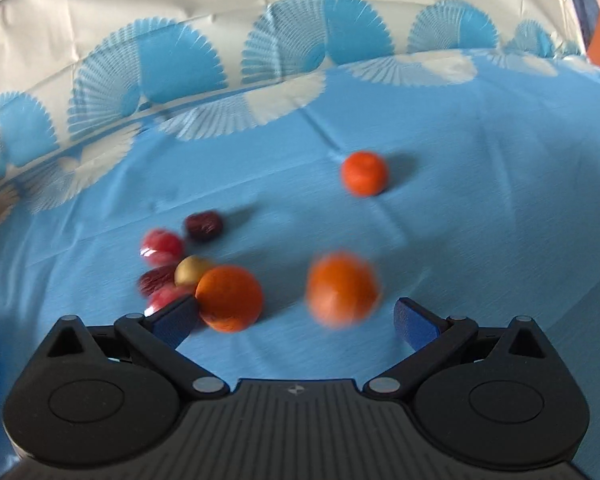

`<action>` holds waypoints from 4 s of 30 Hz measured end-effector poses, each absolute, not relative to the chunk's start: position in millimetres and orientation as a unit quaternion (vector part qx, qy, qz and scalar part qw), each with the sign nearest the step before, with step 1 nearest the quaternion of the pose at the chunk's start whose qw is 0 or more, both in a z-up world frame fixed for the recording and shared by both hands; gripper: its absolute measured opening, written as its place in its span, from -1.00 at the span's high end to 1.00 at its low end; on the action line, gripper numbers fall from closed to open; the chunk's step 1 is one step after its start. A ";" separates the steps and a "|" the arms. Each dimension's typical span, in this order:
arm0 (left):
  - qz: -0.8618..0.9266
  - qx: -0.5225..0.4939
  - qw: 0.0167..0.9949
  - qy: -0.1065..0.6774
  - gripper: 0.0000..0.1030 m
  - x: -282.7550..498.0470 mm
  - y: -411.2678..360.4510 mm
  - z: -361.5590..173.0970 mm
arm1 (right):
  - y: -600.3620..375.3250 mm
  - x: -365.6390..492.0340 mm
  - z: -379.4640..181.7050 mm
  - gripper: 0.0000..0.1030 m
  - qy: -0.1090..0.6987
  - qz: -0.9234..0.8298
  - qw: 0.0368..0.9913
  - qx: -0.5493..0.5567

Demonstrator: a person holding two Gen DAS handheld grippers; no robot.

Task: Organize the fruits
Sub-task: 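Move both tools toward the remaining fruit cluster, then grasp the red date with the left gripper while the right grasps a tangerine, then carry the date and tangerine over the plate with both grippers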

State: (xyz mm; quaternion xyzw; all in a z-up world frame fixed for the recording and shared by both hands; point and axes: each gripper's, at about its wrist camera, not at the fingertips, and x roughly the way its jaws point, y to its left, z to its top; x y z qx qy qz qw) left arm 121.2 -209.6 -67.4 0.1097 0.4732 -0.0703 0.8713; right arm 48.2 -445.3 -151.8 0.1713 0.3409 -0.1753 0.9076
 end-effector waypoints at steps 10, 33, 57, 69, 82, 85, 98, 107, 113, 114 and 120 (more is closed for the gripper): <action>-0.122 0.149 0.864 0.465 -1.00 148.8 -272.4 -100.4 | -447.9 43.4 -144.9 -0.99 0.316 -0.252 0.913 0.059; -0.129 0.151 0.853 0.483 -1.00 180.8 -288.9 -119.7 | -442.0 48.4 -147.5 -0.99 0.347 -0.102 0.908 0.210; -0.278 0.156 0.815 0.484 -0.58 191.8 -335.2 -140.6 | -464.7 66.1 -168.7 -0.89 0.346 -0.206 0.910 0.095; -0.298 0.146 0.817 0.471 -0.32 188.3 -326.6 -138.2 | -449.8 65.7 -160.8 -0.50 0.349 -0.176 0.915 0.103; -0.309 0.156 0.821 0.453 0.44 179.6 -329.9 -137.4 | -455.2 70.1 -169.2 -0.44 0.324 -0.196 0.923 0.074; -0.317 0.136 0.817 0.462 0.45 180.8 -324.6 -134.0 | -453.6 72.2 -166.2 0.28 0.317 -0.184 0.928 0.063; -0.220 0.069 0.864 0.447 0.45 124.0 -233.9 -52.5 | -447.2 49.3 -108.1 0.29 0.206 -0.177 0.959 0.084; -0.188 0.062 0.888 0.415 0.44 38.5 -146.2 29.3 | -392.5 -20.6 -27.6 0.29 0.180 -0.163 0.967 0.078; -0.175 0.048 0.894 0.410 0.44 -17.9 -86.8 60.8 | -322.0 -94.6 16.1 0.29 0.194 -0.080 0.976 0.064; -0.174 0.047 0.896 0.407 0.44 -28.7 -77.4 65.3 | -309.9 -105.7 22.3 0.29 0.198 -0.068 0.976 0.064; -0.169 0.032 0.907 0.385 0.44 -90.6 -26.8 85.6 | -236.1 -161.5 53.6 0.29 0.213 -0.001 0.976 0.046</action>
